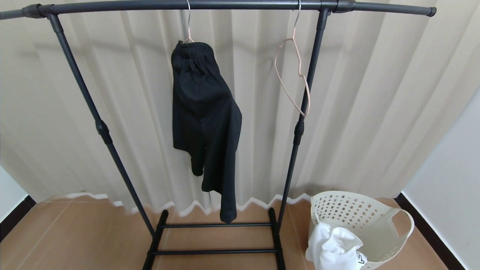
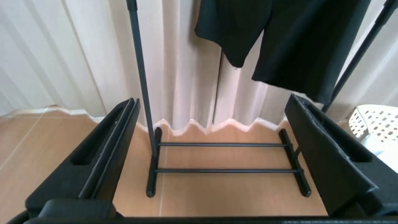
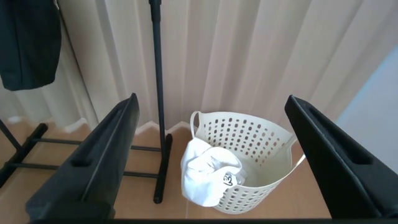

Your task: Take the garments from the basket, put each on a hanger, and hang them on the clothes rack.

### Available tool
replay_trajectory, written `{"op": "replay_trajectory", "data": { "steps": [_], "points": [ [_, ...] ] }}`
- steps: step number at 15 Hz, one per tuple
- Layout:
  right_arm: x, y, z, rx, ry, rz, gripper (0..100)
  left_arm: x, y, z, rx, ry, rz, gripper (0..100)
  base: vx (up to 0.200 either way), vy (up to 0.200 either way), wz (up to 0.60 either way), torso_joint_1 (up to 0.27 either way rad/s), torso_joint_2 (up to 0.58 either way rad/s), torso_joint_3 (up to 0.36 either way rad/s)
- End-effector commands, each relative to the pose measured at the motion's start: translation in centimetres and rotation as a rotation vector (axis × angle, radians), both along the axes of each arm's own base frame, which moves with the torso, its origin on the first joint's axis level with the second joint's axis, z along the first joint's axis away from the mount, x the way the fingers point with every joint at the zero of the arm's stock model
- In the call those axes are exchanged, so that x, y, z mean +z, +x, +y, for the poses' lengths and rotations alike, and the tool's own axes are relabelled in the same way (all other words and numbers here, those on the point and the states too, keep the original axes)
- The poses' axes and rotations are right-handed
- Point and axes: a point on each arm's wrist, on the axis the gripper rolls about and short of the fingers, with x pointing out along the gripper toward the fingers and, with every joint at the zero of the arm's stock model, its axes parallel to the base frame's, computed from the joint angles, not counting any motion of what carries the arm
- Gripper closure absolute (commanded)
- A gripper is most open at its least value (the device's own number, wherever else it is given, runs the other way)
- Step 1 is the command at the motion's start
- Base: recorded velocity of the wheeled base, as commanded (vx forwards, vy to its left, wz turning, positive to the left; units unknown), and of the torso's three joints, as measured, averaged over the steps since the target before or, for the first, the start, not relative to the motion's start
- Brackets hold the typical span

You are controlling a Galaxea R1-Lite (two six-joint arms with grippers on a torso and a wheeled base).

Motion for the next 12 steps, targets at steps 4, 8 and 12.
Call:
{"op": "replay_trajectory", "data": {
  "steps": [4,8,12],
  "points": [
    [-0.02,0.01,0.0,0.001,-0.001,0.003,0,0.0,0.0,0.0,0.002,-0.001,0.001,0,0.0,0.0,0.0,-0.101,0.47,0.367],
    [-0.01,0.01,0.0,0.001,-0.001,0.002,0,0.0,0.0,0.0,0.002,-0.001,0.001,0,0.0,0.0,0.0,-0.051,0.45,0.393],
    [-0.01,0.01,0.0,0.001,-0.001,0.002,0,0.0,0.0,0.0,0.002,-0.001,0.001,0,0.0,0.0,-0.15,-0.017,0.23,0.222]
  ]
}}
